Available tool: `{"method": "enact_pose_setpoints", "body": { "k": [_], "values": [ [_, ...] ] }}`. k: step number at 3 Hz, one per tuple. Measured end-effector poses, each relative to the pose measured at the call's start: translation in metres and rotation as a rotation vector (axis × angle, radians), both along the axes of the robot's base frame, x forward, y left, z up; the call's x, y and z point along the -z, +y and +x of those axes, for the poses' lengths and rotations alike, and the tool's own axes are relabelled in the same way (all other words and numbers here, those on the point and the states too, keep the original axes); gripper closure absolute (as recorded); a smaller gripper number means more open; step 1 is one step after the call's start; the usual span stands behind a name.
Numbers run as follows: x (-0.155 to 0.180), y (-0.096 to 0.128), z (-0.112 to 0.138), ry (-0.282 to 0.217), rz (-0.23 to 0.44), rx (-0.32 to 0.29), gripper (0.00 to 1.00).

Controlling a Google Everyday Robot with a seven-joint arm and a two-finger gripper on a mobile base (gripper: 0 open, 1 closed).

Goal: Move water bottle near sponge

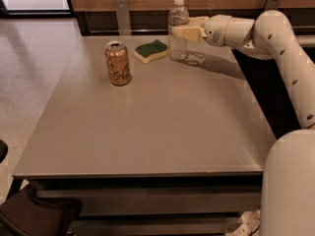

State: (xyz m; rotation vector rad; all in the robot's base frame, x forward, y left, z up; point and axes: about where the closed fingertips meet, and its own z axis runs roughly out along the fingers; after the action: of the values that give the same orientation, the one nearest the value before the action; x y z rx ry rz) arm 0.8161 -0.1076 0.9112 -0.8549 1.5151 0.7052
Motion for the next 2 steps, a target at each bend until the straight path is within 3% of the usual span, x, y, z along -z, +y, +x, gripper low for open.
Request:
{"method": "enact_pose_setpoints", "body": {
  "k": [1, 2],
  "values": [
    [0.0012, 0.0018, 0.0004, 0.007, 0.0, -0.002, 0.86],
    [0.0008, 0.002, 0.0004, 0.007, 0.0, -0.003, 0.64]
  ]
}}
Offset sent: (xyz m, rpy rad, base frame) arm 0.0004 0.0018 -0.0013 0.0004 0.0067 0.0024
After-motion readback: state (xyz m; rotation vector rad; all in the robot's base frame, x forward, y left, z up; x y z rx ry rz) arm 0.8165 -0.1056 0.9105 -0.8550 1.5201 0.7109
